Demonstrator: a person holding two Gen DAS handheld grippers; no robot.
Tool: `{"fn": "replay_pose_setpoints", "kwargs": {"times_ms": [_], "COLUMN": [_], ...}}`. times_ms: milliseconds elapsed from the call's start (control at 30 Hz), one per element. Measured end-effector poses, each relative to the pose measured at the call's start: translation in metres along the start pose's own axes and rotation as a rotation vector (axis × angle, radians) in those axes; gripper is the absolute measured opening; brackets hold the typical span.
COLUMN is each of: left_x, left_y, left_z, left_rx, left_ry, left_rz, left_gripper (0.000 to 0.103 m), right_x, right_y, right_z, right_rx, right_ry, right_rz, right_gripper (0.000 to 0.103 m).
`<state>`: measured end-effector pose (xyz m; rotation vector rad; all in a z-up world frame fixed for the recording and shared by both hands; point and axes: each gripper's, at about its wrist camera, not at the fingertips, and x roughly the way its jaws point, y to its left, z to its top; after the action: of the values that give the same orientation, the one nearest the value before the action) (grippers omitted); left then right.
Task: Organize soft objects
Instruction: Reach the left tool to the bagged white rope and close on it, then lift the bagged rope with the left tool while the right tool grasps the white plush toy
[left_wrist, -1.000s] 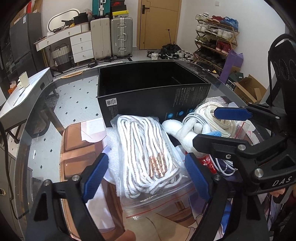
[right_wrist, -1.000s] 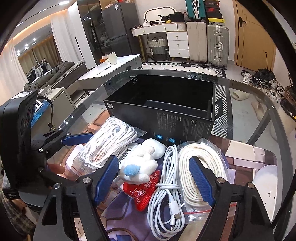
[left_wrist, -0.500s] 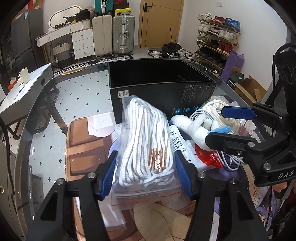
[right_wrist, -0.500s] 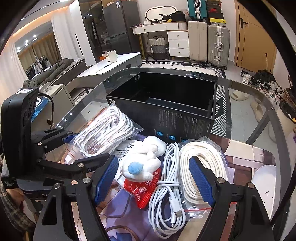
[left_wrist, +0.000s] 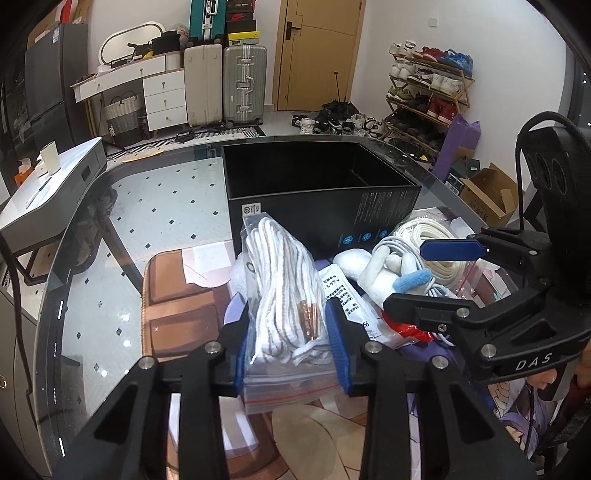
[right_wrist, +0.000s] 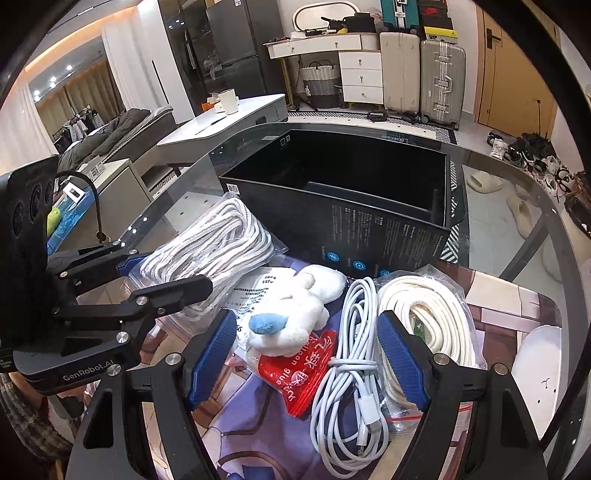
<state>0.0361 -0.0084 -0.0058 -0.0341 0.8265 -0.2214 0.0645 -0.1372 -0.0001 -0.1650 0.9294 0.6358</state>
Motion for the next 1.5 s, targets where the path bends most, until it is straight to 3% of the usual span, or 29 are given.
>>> {"fn": "replay_pose_setpoints", "kwargs": {"times_ms": [33,100,367,500,667,833,1100,1500], "left_x": [-0.001,-0.002,-0.005,-0.009,-0.01,-0.01,-0.01,-0.025], "left_y": [0.0,0.0,-0.001,-0.004,-0.002,-0.002,-0.004,-0.001], "left_z": [0.0,0.001,0.0,-0.001,-0.002,-0.004,-0.006,-0.007], "left_rx": [-0.005,-0.016,-0.036,-0.039,-0.046,-0.048,-0.045,-0.085], "left_ry": [-0.008,-0.008,-0.005,-0.007,-0.007,0.001,0.0,-0.023], "left_rz": [-0.002,-0.015,-0.032,-0.031,-0.033,-0.018,-0.027,-0.064], "left_gripper": [0.024,0.021,0.018,0.015,0.014,0.014,0.014,0.011], "right_x": [0.0,0.001,0.001,-0.01,-0.004,0.01,0.01,-0.034], "right_y": [0.0,-0.001,0.002,0.011,0.018,0.021,0.021,0.006], "right_z": [0.0,0.001,0.006,0.005,0.004,0.005,0.005,-0.002], "right_rx": [0.002,0.006,0.009,-0.032,-0.06,-0.052,-0.028,0.025], "right_ry": [0.001,0.002,0.022,-0.006,0.019,0.066,0.06,-0.014], "right_rz": [0.001,0.002,-0.02,-0.043,-0.03,-0.027,-0.014,0.026], "right_gripper": [0.081,0.081,0.065,0.064,0.064,0.044,0.032,0.031]}}
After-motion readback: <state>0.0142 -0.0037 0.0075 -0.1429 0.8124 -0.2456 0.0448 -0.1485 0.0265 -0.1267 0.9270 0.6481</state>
